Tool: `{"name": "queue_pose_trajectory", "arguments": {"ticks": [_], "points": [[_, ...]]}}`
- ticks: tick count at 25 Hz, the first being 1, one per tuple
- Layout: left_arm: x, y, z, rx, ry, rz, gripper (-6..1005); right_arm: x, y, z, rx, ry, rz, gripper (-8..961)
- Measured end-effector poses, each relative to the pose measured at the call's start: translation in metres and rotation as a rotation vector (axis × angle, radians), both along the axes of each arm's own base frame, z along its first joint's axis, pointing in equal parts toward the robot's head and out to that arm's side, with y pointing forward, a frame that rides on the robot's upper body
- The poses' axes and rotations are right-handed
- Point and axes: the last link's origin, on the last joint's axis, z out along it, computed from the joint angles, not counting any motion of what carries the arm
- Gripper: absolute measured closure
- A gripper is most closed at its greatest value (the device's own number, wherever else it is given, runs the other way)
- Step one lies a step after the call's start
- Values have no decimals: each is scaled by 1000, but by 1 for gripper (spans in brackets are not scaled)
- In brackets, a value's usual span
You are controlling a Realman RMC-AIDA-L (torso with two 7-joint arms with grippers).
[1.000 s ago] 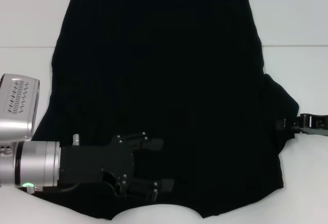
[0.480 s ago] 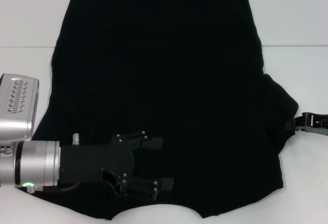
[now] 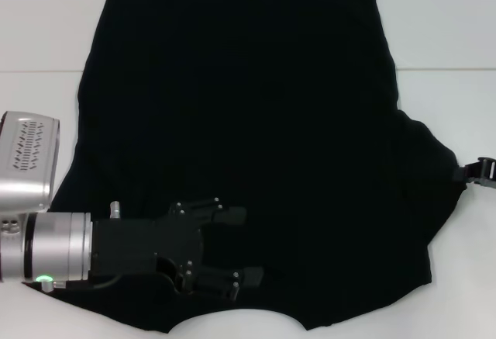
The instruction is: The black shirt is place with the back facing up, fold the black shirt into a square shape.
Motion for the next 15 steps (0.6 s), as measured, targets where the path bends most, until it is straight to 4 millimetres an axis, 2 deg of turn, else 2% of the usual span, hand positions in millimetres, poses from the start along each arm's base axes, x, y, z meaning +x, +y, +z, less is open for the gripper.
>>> {"name": "queue_pose_trajectory", "arguments": {"ticks": [7,15], "points": [[0,-1,-1,0,-5,3,51,11,-9,7,40,27,-8,949],[0,-2,0,-5,-8,1,50,26,-29,12,93,84,-30,950]]}}
